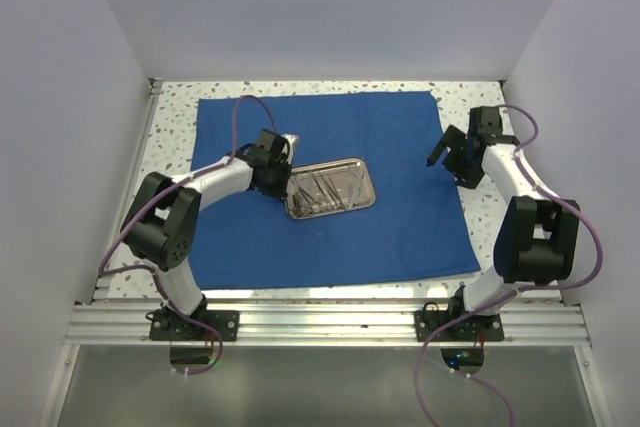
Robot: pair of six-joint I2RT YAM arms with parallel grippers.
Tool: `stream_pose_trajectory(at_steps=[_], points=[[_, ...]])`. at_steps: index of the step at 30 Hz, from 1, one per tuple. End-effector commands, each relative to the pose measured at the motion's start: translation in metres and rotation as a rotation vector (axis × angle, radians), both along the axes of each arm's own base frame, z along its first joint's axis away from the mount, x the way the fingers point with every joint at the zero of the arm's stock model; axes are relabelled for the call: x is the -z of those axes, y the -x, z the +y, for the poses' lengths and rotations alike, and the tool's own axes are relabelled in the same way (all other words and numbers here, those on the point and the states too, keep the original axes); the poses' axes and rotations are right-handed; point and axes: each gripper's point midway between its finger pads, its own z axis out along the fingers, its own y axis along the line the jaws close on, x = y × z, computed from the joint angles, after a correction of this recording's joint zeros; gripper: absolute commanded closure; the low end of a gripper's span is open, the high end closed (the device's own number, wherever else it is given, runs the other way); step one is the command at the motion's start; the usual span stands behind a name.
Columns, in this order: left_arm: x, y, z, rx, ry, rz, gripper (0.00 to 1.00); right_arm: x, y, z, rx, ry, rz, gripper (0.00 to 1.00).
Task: Open and lay out the surgical kit
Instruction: Move the container from the surgical kit, then pick up the medical item from the container.
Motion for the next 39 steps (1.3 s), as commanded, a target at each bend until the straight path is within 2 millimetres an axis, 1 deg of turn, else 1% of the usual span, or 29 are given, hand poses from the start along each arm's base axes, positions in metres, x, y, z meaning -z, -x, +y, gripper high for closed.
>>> stream_pose_trajectory(at_steps=[1, 2, 5, 10, 11, 13, 15, 16, 17, 18, 19, 20, 21, 23, 24, 26, 29, 30, 32, 34, 36, 39], points=[[-0.002, 0.055, -0.003, 0.106, -0.009, 0.109, 1.00, -0.018, 0.004, 0.003, -0.032, -0.005, -0.050, 0.10], [-0.004, 0.065, -0.003, 0.118, -0.023, 0.101, 1.00, -0.017, 0.005, 0.003, -0.033, -0.003, -0.050, 0.10], [-0.005, 0.083, -0.001, 0.131, -0.051, 0.107, 1.00, -0.017, 0.009, 0.004, -0.035, -0.004, -0.050, 0.10], [0.002, 0.106, 0.011, 0.136, -0.112, 0.138, 1.00, -0.011, 0.020, 0.005, -0.038, -0.008, -0.038, 0.10], [0.006, 0.108, 0.016, 0.131, -0.142, 0.138, 1.00, -0.011, 0.021, 0.006, -0.040, -0.008, -0.037, 0.10], [0.010, 0.105, 0.027, 0.087, -0.208, 0.138, 1.00, -0.009, 0.023, 0.007, -0.042, -0.012, -0.037, 0.10], [0.011, 0.101, 0.028, 0.069, -0.230, 0.143, 1.00, -0.007, 0.024, 0.007, -0.043, -0.016, -0.038, 0.10], [0.012, 0.093, 0.028, 0.036, -0.250, 0.145, 1.00, -0.006, 0.024, 0.008, -0.044, -0.018, -0.036, 0.10], [0.012, 0.089, 0.028, 0.016, -0.266, 0.151, 0.96, -0.007, 0.023, 0.008, -0.045, -0.019, -0.036, 0.10], [0.006, 0.082, 0.025, -0.013, -0.269, 0.156, 0.87, -0.008, 0.023, 0.008, -0.045, -0.019, -0.035, 0.10], [0.010, 0.080, 0.025, -0.027, -0.289, 0.169, 0.68, -0.009, 0.022, 0.008, -0.046, -0.018, -0.040, 0.10], [0.007, 0.077, 0.023, -0.038, -0.286, 0.163, 0.62, -0.012, 0.021, 0.008, -0.046, -0.017, -0.044, 0.10], [-0.003, 0.068, 0.017, -0.055, -0.260, 0.135, 0.54, -0.014, 0.020, 0.008, -0.047, -0.018, -0.049, 0.10], [-0.016, 0.061, 0.011, -0.063, -0.230, 0.101, 0.49, -0.017, 0.020, 0.008, -0.047, -0.018, -0.055, 0.10], [-0.028, 0.055, 0.005, -0.059, -0.199, 0.076, 0.48, -0.017, 0.020, 0.008, -0.048, -0.019, -0.055, 0.10], [-0.039, 0.051, -0.001, -0.048, -0.174, 0.064, 0.49, -0.016, 0.021, 0.008, -0.048, -0.020, -0.054, 0.10], [-0.045, 0.053, -0.005, -0.028, -0.157, 0.069, 0.54, -0.014, 0.021, 0.008, -0.047, -0.018, -0.050, 0.10], [-0.048, 0.055, -0.008, -0.021, -0.138, 0.071, 0.59, -0.013, 0.022, 0.008, -0.046, -0.017, -0.046, 0.10], [-0.052, 0.057, -0.014, -0.007, -0.104, 0.072, 0.62, -0.013, 0.022, 0.007, -0.046, -0.012, -0.045, 0.10], [-0.050, 0.065, -0.022, 0.017, -0.067, 0.089, 0.66, -0.012, 0.022, 0.007, -0.045, -0.011, -0.041, 0.10], [-0.043, 0.073, -0.026, 0.037, -0.064, 0.101, 0.67, -0.009, 0.022, 0.006, -0.046, -0.009, -0.036, 0.10], [-0.033, 0.079, -0.024, 0.039, -0.077, 0.122, 0.70, -0.007, 0.022, 0.005, -0.045, -0.003, -0.029, 0.10]])
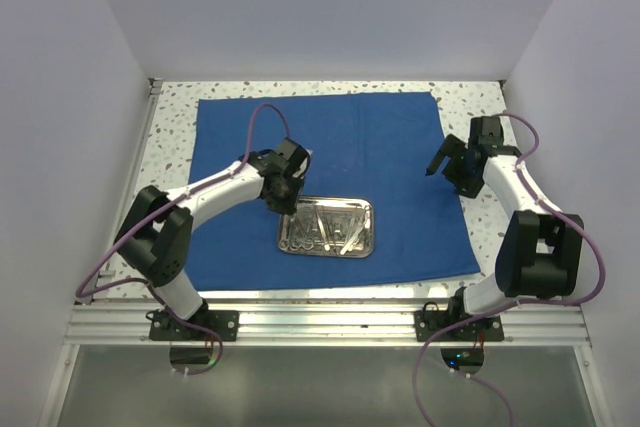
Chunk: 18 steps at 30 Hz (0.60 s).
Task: Open and lay out the surgical kit
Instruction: Pick up the medical item from the container.
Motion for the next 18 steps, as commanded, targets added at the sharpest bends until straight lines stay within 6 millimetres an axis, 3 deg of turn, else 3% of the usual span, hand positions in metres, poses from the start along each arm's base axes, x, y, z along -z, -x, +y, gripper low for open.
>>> stream_pose_trajectory(at_steps=[1, 11, 18], points=[[0.002, 0.011, -0.007, 0.015, 0.037, 0.018, 0.71, -0.009, -0.004, 0.000, -0.021, 0.006, -0.032, 0.10], [0.031, 0.024, -0.009, 0.031, 0.015, 0.073, 0.71, -0.006, -0.002, -0.002, -0.019, 0.014, -0.019, 0.10], [0.044, 0.027, -0.011, 0.046, 0.013, 0.097, 0.59, -0.004, -0.002, -0.002, -0.021, 0.019, -0.013, 0.10]])
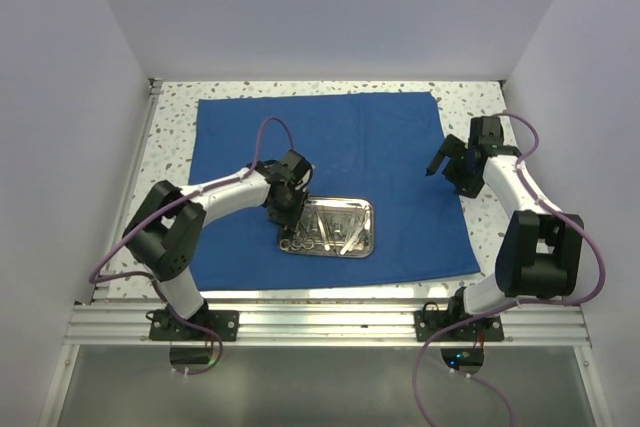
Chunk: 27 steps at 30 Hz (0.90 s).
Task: Open and lay out the surgical kit
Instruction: Pick up the medical item from the container.
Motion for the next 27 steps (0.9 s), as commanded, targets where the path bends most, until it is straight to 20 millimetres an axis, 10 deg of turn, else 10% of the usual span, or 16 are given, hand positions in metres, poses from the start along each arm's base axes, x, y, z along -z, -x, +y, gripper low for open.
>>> stream_pose_trajectory(at_steps=[1, 10, 18, 27], points=[[0.008, -0.001, -0.009, 0.004, 0.029, 0.000, 0.59, -0.004, -0.002, -0.002, -0.014, 0.016, -0.011, 0.10], [0.030, 0.002, -0.008, 0.009, -0.005, 0.054, 0.57, -0.001, -0.001, -0.003, -0.013, 0.020, -0.001, 0.10], [0.047, 0.006, 0.002, -0.004, -0.078, 0.095, 1.00, 0.000, -0.003, -0.004, -0.015, 0.023, 0.002, 0.10], [-0.040, -0.040, -0.014, 0.021, -0.049, -0.062, 1.00, -0.007, -0.007, -0.005, -0.019, 0.029, -0.007, 0.10]])
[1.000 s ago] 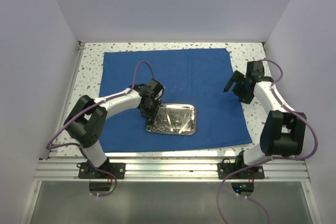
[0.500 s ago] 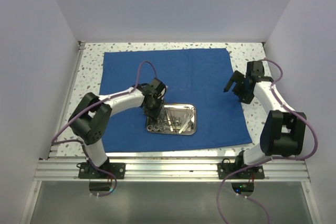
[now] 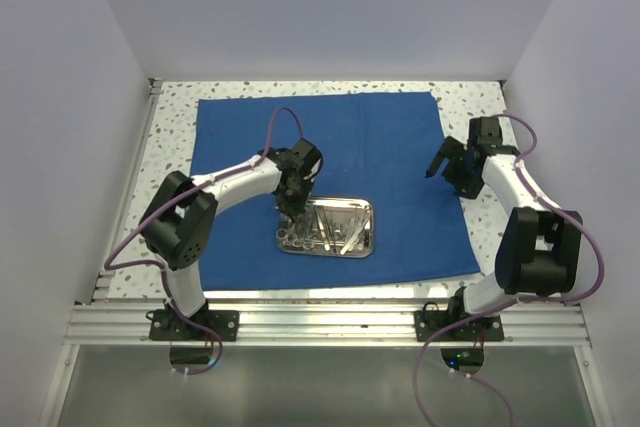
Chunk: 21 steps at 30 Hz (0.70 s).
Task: Open and lay out the surgical kit
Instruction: Pick up the medical item from the container, then place the medical item in the surgical kit.
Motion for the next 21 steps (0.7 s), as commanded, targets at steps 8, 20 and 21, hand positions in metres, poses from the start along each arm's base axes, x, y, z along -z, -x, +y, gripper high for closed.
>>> stream_pose_trajectory(at_steps=[8, 20, 21], points=[[-0.100, -0.098, 0.005, -0.061, 0.026, -0.235, 1.00, -0.016, -0.011, -0.005, -0.005, 0.025, -0.031, 0.10], [-0.087, -0.226, 0.074, -0.228, 0.000, -0.391, 1.00, -0.014, -0.009, 0.000, -0.006, -0.001, -0.034, 0.10], [-0.088, -0.232, 0.076, -0.234, -0.006, -0.406, 1.00, -0.013, -0.008, 0.000, -0.007, -0.003, -0.031, 0.10]])
